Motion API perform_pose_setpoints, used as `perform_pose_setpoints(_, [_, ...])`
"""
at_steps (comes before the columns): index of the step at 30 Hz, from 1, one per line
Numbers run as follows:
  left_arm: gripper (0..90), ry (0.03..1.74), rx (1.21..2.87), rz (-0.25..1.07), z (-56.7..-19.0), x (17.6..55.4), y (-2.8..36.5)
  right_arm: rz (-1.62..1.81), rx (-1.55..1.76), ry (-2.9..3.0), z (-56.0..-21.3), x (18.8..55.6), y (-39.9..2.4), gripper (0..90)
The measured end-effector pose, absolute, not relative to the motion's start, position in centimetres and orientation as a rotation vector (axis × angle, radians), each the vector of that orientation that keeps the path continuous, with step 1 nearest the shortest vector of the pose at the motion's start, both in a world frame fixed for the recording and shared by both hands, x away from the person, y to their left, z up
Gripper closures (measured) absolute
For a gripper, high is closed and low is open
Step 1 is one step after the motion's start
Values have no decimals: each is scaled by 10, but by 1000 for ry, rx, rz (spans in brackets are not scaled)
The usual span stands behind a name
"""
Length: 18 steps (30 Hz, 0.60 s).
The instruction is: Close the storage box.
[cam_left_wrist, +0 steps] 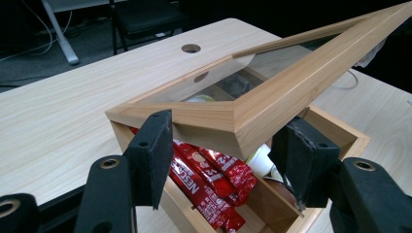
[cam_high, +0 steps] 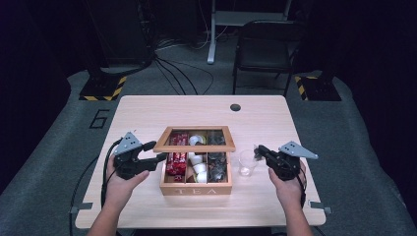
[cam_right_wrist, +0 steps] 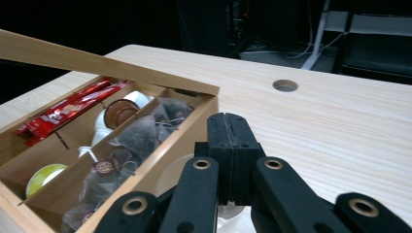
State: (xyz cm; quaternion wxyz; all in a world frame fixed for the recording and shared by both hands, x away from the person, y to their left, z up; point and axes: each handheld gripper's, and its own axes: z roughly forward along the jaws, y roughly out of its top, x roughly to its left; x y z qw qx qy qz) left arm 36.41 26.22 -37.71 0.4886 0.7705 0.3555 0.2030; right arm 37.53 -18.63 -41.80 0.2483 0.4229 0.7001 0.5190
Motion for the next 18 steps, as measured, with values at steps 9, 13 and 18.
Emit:
perform_pose_setpoints(9, [412, 869, 1880, 496, -378, 363, 262, 1385, 1118, 1973, -428, 380, -166, 900])
perform_pose_setpoints(13, [412, 869, 1879, 497, -378, 362, 262, 1375, 1126, 1979, -431, 382, -165, 900])
perform_pose_setpoints(18, [412, 870, 1878, 497, -378, 363, 262, 1361, 1130, 1985, -435, 384, -166, 900])
